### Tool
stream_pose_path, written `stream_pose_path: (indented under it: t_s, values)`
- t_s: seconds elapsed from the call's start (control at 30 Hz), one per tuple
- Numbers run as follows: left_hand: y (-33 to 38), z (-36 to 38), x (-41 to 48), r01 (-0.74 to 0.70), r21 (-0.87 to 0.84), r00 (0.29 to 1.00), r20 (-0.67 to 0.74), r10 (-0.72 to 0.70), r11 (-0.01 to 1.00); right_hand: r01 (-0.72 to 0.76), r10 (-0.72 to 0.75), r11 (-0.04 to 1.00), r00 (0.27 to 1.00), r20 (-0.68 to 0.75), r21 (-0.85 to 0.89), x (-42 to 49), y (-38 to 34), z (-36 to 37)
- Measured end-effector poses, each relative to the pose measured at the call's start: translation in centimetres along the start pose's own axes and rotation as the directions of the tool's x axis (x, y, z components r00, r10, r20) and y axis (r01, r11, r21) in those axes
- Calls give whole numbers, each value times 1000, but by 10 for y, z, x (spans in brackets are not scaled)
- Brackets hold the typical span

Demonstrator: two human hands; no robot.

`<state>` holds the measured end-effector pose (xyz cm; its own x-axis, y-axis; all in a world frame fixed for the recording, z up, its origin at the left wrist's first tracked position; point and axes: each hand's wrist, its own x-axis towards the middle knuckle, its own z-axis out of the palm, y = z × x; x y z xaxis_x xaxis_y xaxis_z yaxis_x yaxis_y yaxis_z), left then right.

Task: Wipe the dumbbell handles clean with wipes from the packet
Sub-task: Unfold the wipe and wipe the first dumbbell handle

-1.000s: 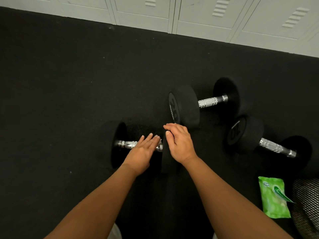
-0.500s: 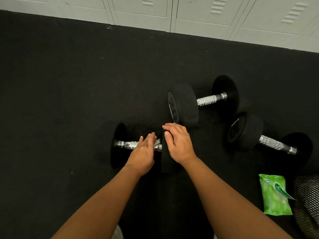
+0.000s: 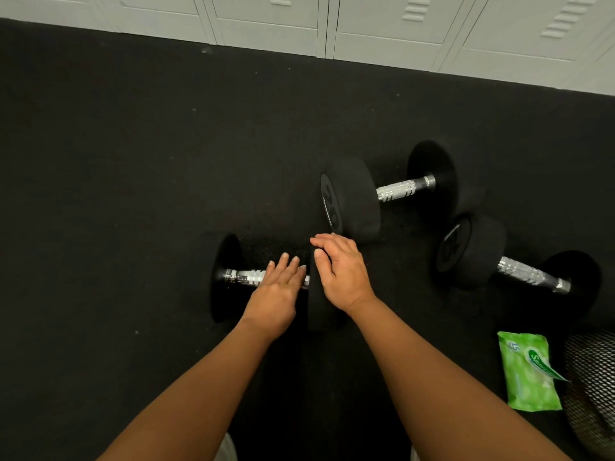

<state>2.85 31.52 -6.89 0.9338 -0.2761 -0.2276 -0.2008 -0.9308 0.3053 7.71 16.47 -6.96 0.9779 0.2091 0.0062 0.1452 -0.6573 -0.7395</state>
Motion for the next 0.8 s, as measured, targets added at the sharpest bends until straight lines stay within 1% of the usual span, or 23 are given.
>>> stream_pose_path:
  t_s: [0.1, 0.2, 0.27, 0.33, 0.47, 0.63, 0.8]
  values:
    - [3, 3, -7, -42, 4, 999, 28, 42, 999, -4, 4, 1000, 1000, 1, 0, 1, 1, 1]
    - [-10, 4, -16, -104, -14, 995, 8, 104, 994, 6, -6, 1000, 1000, -14, 1, -2, 1, 1]
    - [-16, 2, -12, -67, -16, 998, 13, 68, 998, 10, -10, 1000, 1000, -19, 3, -4, 1, 2]
    - [-11, 0, -4, -24, 2, 998, 51, 23, 1000, 6, -6, 1000, 1000, -12, 1, -3, 0, 2]
    - [2, 0, 5, -29, -17, 994, 107, 31, 999, 5, -5, 1000, 1000, -11, -2, 1, 2, 1]
    - [-22, 1, -8, -128, -75, 989, 64, 133, 989, 8, -8, 1000, 1000, -14, 3, -1, 2, 2]
    - [-17, 2, 3, -83, -121, 995, 47, 89, 989, 4, -4, 1000, 1000, -14, 7, 1, 3, 2]
